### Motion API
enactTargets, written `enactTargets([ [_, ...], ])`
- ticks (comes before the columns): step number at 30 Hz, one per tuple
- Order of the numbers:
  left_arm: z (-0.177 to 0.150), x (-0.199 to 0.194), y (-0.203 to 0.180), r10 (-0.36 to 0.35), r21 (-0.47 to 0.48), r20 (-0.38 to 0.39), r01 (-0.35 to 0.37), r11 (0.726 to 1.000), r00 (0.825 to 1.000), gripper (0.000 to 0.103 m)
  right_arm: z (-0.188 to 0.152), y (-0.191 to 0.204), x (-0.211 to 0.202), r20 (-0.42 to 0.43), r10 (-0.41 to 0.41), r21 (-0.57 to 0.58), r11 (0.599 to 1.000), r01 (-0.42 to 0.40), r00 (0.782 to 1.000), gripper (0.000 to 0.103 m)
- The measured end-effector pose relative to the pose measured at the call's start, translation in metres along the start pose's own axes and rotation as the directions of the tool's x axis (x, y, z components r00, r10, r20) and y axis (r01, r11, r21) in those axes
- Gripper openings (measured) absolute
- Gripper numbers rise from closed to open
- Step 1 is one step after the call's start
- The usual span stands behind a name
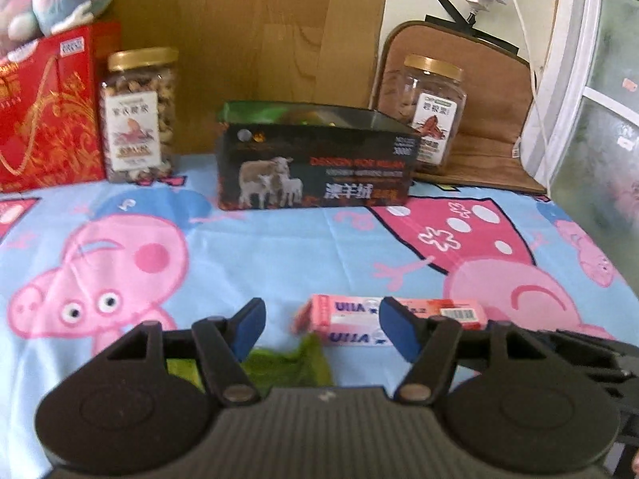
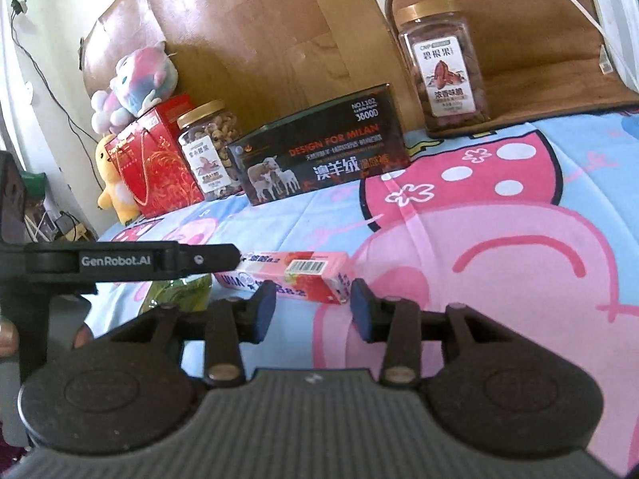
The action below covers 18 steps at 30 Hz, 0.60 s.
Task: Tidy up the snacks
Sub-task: 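Move the left tool to the pink UHA candy stick and grasp it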
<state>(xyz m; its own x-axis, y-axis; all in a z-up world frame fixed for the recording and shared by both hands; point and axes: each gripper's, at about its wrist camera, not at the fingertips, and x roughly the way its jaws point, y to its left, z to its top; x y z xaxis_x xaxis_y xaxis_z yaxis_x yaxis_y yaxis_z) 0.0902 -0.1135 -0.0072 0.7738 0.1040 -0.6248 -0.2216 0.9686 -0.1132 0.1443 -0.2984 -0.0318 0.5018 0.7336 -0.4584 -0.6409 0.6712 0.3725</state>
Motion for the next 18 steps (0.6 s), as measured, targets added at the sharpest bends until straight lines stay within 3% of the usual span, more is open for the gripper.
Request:
enactTargets([
  [10, 0.001, 0.000, -0.001, 0.031, 0.051, 0.019, -0.031, 0.998, 0.999, 0.065, 0.000, 0.004, 0.001, -0.013, 0.001, -0.041, 0.999, -0.001, 1.000, 0.050],
  [18, 0.003, 0.000, 0.000, 0.035, 0.115, 0.048, -0.040, 0.993, 0.998, 0.067, 0.005, 0.018, 0.014, -0.066, -0.061, -0.262, 0.964, 0.042, 0.996, 0.055],
])
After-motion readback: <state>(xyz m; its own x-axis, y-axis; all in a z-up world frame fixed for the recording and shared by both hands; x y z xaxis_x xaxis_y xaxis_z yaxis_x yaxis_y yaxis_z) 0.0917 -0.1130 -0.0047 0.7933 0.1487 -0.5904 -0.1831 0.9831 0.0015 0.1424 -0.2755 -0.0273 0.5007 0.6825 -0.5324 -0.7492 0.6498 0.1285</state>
